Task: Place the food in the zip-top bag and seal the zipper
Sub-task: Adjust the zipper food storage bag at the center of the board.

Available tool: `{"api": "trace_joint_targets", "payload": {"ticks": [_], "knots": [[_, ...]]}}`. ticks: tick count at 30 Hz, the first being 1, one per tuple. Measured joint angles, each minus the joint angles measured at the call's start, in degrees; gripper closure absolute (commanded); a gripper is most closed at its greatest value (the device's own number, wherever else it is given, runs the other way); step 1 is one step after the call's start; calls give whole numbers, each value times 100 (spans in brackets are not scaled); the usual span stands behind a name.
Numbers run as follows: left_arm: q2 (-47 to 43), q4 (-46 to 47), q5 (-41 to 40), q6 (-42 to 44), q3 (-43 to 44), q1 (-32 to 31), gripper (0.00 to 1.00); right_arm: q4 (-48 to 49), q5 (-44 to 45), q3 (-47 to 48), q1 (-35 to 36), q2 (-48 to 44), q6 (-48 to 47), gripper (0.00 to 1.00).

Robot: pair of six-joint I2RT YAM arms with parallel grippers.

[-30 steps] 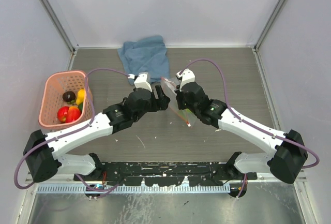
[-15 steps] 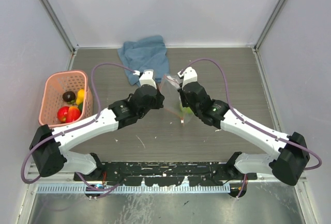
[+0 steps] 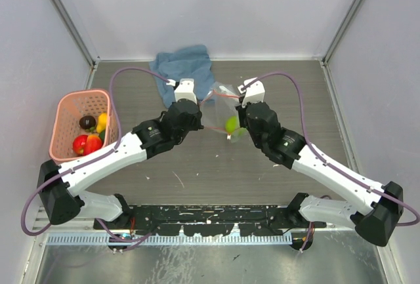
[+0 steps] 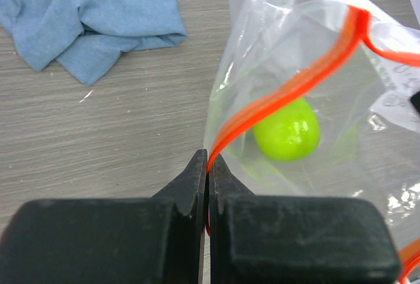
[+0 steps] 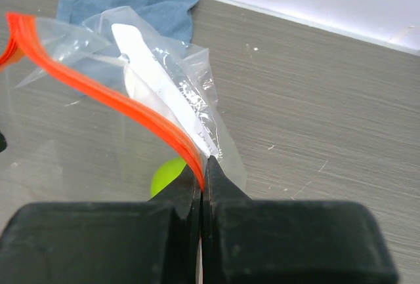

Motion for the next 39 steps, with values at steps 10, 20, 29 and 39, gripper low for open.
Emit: {"api": "trace_joint_targets", "payload": {"ticks": [10,20,29,39], "knots": [[37,225,595,50,-94,0,83,560,570,-505,0,-98,-116,99],[144,634,1163,-111,-264,0,55,1038,369,-815,0,46,-136,99],[-61,739,1215,-144,-428,39,22,1458,385,-1145,0,-70,-164,99],[-909,612,1353,-216,-734,603,2,1622,702,-1202,0,-68,-350,99]]}}
